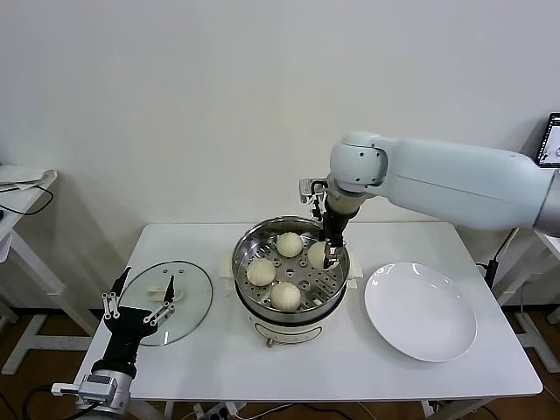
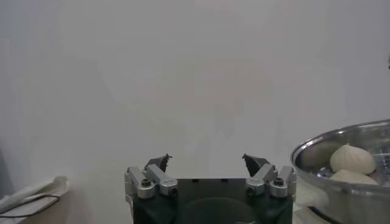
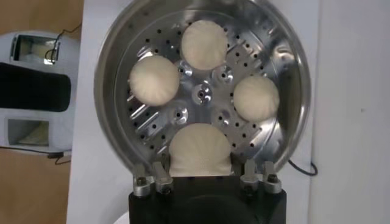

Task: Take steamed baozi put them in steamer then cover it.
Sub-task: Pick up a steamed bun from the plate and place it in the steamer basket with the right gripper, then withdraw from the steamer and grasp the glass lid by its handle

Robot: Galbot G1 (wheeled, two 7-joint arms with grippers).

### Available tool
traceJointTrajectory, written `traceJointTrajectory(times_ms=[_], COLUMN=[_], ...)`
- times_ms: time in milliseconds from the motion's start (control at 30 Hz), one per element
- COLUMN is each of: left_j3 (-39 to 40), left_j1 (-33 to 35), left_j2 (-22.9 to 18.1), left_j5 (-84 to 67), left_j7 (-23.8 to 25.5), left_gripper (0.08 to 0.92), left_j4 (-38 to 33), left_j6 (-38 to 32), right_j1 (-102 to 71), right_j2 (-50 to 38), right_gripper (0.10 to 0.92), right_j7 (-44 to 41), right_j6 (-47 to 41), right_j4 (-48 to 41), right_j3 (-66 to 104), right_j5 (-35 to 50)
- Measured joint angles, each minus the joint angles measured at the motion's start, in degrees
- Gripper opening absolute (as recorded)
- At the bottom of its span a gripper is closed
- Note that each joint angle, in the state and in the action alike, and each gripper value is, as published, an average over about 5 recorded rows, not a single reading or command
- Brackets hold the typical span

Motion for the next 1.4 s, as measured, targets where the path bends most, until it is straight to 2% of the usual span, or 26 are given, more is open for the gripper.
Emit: traceJointTrajectory(times_ms=[800,900,1100,1400], left_j3=[-0.2,-0.13,-0.01,0.23], left_j1=[-0.17,-0.21,-0.01,0.57], left_j2=[-0.1,-0.15,-0.22,-0.23], left_j5=[-0.06,-0.05,0.07,0.3], left_j7=[0.12,0.12,0.09,0.04], left_gripper=[0.823,0.823,0.823,0.823], left_j4=[0.75,0.88,0.84,0.07], left_j6=[0.0,0.0,-0.01,-0.06], right_j1=[-8.74,-9.28,-10.04,-8.58], right_j2=[3.99,3.98,3.43,-1.49], right_gripper=[0.663,0.697,0.813,0.823], right_j7=[-1.69,-1.57,-1.49,-2.98], right_j6=[1.41,1.55,1.74,2.94], right_j4=[-6.75,-6.91,-6.85,-4.77], right_j3=[3.94,4.34,6.16,11.72], right_j5=[-8.24,-8.58,-8.48,-6.16])
